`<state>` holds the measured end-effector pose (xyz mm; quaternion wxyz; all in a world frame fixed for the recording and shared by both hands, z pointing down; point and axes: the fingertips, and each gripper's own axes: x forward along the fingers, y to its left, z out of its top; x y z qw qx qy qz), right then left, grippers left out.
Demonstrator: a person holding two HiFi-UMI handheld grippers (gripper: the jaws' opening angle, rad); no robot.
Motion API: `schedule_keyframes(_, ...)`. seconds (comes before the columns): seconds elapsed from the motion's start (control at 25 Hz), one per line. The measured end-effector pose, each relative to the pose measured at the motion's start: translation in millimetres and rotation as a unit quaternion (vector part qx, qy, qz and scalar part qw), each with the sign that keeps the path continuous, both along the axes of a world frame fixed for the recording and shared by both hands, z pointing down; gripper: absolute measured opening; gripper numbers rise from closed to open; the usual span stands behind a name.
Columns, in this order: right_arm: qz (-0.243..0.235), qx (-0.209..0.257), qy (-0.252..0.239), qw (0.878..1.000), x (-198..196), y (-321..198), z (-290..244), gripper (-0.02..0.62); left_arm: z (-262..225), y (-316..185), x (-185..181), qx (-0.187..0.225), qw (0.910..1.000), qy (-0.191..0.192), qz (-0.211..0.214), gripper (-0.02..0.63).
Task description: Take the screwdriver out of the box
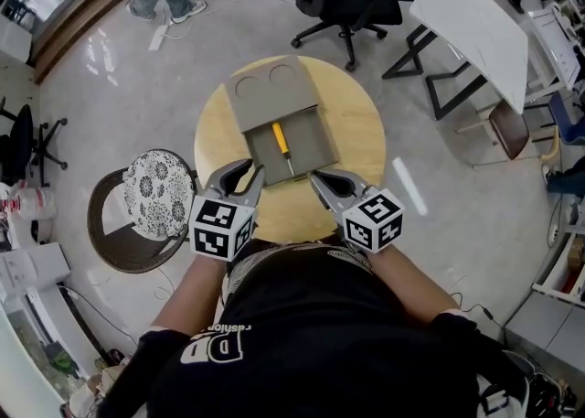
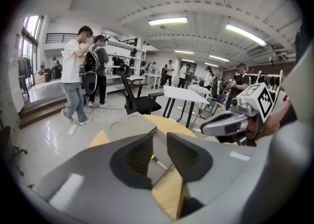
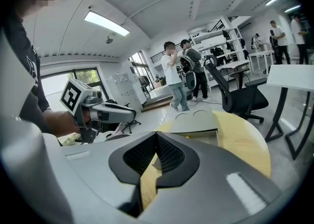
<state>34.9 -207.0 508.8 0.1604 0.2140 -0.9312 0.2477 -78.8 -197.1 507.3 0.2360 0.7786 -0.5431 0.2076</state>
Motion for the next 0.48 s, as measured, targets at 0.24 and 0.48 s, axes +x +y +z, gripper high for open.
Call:
schedule_keyframes(0.24,0.011,-0.002,-0.004,1.0,9,-2,1,0.0,5,-7,2,-0.01,0.9999,0.004,-0.007,0.132)
schedule_keyframes(0.48,0.021,-0.005,-0.007,1.0,21,-4,2,0.0,22,-13,4,-0.039,0.9985,0.026,-0.028,0.132)
